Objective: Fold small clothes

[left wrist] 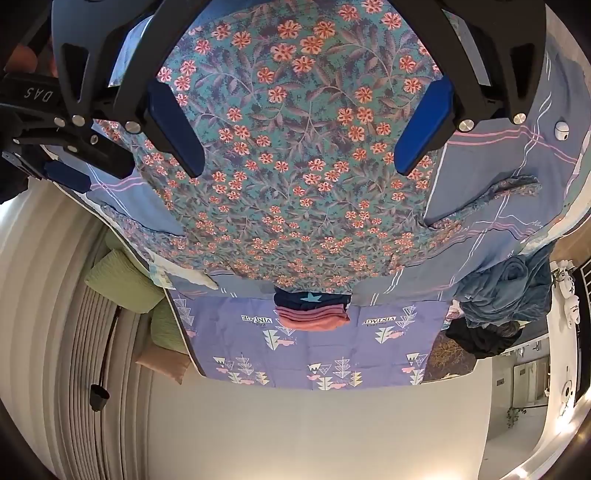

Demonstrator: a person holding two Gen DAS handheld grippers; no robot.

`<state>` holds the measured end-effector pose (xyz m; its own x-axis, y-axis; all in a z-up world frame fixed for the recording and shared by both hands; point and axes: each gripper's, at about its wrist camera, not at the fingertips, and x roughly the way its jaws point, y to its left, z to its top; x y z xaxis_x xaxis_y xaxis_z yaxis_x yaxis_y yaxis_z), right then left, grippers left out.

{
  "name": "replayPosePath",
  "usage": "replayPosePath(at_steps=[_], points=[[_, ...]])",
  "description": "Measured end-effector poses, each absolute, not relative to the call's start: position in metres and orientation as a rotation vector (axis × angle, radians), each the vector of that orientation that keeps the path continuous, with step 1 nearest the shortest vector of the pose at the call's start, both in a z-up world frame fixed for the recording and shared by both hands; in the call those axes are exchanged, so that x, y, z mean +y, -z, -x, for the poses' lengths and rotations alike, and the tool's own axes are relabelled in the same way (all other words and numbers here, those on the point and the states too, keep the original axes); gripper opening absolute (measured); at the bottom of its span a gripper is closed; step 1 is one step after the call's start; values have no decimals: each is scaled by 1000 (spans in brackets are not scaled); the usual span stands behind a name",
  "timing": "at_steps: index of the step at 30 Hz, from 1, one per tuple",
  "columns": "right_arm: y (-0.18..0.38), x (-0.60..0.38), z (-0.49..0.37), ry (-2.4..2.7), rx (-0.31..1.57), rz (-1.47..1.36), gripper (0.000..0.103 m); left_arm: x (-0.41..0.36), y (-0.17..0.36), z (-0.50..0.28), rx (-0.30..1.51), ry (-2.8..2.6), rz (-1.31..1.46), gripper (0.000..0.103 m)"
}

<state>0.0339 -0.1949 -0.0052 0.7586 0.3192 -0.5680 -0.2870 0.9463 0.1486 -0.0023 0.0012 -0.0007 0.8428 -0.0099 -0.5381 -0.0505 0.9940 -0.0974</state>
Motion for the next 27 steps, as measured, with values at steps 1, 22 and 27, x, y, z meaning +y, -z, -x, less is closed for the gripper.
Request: replayPosePath(at_steps=[1,22,27], points=[[6,-195,-33,-331,629,-55,101,-3,1,2,566,-18,100,102],[9,-191,-36,-349,641,-56,101,0,6,-4,581,-26,101,102],[10,-190,-37,-352,643,-60,101,0,5,-4,581,-26,100,102]])
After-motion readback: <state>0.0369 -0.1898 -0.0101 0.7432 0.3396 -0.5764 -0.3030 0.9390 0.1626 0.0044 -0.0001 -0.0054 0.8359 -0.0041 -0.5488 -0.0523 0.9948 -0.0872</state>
